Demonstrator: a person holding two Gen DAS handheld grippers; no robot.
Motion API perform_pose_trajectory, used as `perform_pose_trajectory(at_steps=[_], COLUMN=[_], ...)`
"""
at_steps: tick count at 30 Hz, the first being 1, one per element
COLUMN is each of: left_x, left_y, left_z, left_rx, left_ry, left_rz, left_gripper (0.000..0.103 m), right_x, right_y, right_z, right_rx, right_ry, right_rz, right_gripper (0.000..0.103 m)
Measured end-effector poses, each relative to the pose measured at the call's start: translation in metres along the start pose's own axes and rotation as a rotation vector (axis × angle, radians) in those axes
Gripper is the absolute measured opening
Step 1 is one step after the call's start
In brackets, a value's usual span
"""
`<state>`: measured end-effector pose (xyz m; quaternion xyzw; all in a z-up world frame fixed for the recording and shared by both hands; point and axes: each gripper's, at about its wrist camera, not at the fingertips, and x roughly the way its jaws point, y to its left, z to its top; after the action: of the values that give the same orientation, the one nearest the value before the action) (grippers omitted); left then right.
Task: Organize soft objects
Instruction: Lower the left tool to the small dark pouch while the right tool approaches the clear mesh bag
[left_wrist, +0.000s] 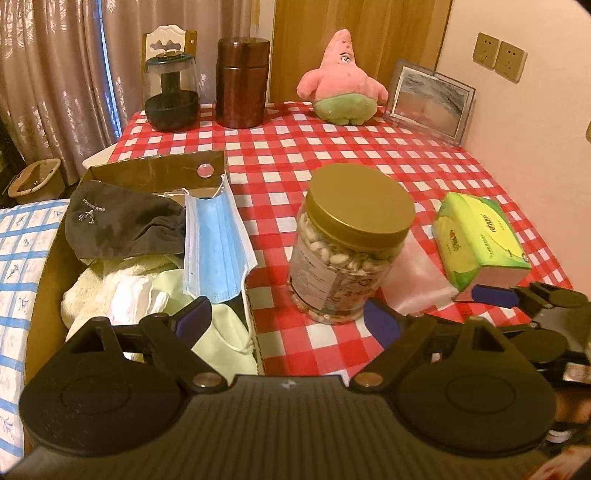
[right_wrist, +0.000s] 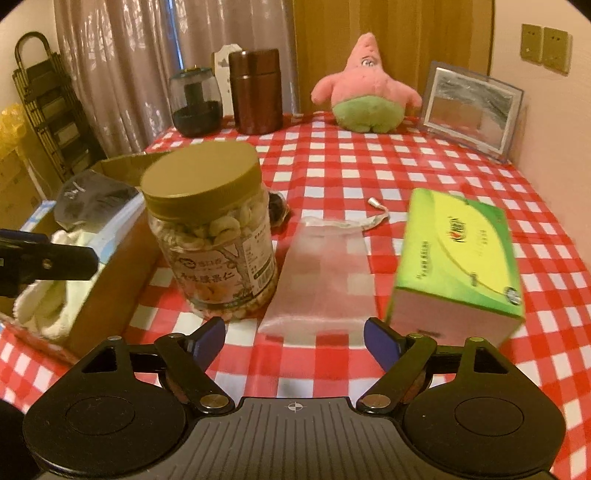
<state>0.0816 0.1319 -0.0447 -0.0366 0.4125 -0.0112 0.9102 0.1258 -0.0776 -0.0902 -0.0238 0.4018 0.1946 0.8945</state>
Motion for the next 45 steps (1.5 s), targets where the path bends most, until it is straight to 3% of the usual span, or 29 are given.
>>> perform_pose_trajectory(at_steps=[11, 26, 33, 39, 41, 45], left_x=[0.021, 0.045, 0.059, 0.070, 0.072, 0.077], left_y=[0.012, 0.062, 0.070, 0.072, 0.073, 0.074], left_z=[0.020, 0.072, 0.083, 0.088, 0.091, 0.102], left_rx=[0.061, 0.271, 0.335, 0.370, 0.385, 0.418], left_ry=[0.003, 0.046, 0.071, 0.097, 0.104, 0.110], left_rz=[-0.030, -0.143, -0.180, -0.199, -0.208, -0.227], left_gripper=[0.088, 0.088, 0.088, 0.088, 0.088, 0.088], right_x=[0.054, 0.071, 0.070, 0.064, 0.061, 0.052], right_y=[0.012, 0.001, -0.003, -0.008, -0.010, -0.014], right_z=[0.000, 0.003, 0.002, 0.002, 0.002, 0.003], right_rx=[-0.045, 0.030, 0.050, 0.053, 0.060, 0.085], right_ry=[-0.001, 0.015, 0.025, 0.039, 0.052, 0.067], right_rz=[-0.081, -0.145, -0.145, -0.143, -0.130, -0.096], right_gripper=[0.082, 0.081, 0.056, 0.023, 0.005, 0.002])
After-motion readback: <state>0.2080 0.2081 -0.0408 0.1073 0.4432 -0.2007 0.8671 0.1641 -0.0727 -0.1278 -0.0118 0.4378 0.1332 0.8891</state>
